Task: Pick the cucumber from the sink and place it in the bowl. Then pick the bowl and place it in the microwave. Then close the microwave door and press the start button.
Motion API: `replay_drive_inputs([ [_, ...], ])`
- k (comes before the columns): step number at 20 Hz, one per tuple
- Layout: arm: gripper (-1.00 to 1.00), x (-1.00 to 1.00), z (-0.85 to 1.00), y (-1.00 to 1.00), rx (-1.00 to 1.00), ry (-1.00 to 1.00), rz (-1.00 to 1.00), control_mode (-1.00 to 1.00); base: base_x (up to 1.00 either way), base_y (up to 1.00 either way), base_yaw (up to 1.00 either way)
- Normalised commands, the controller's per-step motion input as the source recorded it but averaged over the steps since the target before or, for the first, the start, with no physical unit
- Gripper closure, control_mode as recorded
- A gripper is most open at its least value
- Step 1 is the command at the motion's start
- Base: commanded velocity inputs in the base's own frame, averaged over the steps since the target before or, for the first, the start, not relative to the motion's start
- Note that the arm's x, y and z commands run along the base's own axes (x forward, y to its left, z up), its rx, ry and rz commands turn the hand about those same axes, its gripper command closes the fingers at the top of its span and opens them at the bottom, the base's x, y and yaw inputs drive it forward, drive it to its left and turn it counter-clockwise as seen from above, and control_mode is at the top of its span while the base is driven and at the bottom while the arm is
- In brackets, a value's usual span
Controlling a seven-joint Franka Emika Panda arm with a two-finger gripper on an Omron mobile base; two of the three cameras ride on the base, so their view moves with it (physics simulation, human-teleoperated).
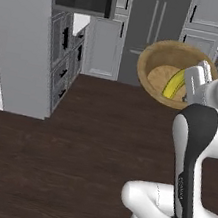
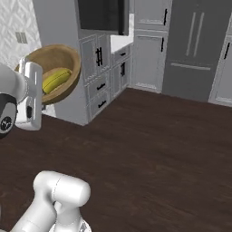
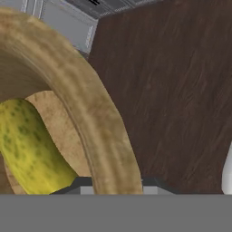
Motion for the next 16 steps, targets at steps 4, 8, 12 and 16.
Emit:
replay_drive_inputs([
  [4, 1.00, 0.00, 0.00, 0.00, 0.00, 0.00, 0.00, 1.00, 0.90, -0.82, 0.51],
  [8, 1.00, 0.00, 0.00, 0.00, 0.00, 0.00, 0.00, 1.00, 0.67, -0.84, 0.51],
  [12, 1.00, 0.00, 0.00, 0.00, 0.00, 0.00, 0.00, 1.00, 0.54, -0.91, 0.49],
  [16, 1.00, 0.00, 0.00, 0.00, 0.00, 0.00, 0.00, 1.00, 0.41, -1.00, 0.43],
])
